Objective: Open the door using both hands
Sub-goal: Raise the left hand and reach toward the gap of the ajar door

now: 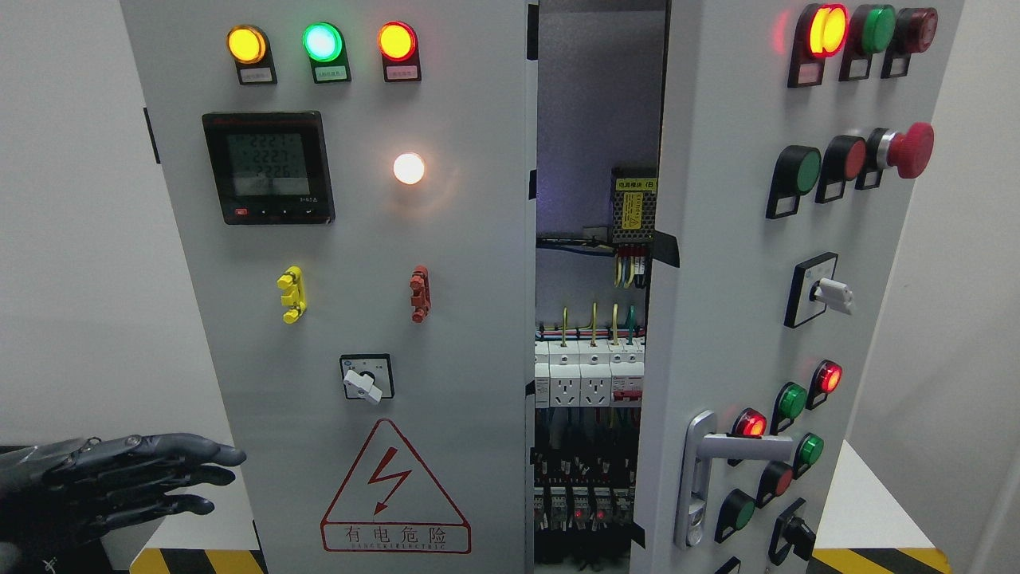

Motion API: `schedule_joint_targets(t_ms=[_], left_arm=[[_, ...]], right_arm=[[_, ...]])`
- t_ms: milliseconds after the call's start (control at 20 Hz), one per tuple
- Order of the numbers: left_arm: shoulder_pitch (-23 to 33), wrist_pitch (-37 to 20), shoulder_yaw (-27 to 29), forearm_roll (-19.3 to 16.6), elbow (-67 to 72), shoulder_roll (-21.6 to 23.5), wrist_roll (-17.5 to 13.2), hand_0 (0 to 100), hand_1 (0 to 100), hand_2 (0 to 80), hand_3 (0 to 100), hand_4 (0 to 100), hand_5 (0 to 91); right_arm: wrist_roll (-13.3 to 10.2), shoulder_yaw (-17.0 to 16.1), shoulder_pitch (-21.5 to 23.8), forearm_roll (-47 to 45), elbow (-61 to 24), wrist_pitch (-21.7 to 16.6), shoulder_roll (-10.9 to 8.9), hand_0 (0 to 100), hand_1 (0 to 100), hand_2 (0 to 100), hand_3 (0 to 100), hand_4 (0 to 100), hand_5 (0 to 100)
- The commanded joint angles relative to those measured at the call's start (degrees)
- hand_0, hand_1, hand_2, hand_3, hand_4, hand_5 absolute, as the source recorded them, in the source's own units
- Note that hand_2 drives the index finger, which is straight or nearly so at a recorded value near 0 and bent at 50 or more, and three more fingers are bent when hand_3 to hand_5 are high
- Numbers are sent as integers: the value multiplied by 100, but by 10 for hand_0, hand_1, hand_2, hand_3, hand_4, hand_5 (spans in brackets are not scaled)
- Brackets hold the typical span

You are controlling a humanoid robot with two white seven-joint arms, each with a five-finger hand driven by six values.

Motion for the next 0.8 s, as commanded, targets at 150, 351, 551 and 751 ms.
schedule_joint_targets(t_ms=[150, 351, 551, 751], left_arm=[[-2498, 1286, -2957, 821, 14, -642, 129, 120, 556, 0, 0, 0, 0], [-2465, 1419, -2765, 848, 146, -1354, 506, 120, 556, 0, 0, 0, 0], [-2465, 1524, -2327, 1102, 286, -1829, 682, 120, 556, 0, 0, 0, 0], [-2245, 2130, -1483, 1129, 340, -2417, 1253, 120, 556, 0, 0, 0, 0]], right_arm=[[25, 0, 0, -5, 0, 4, 0, 100, 130, 0, 0, 0, 0], [25, 0, 0, -5, 0, 4, 0, 100, 129, 0, 0, 0, 0], [25, 0, 0, -5, 0, 4, 0, 101, 130, 0, 0, 0, 0], [25, 0, 0, -5, 0, 4, 0, 101, 130, 0, 0, 0, 0]])
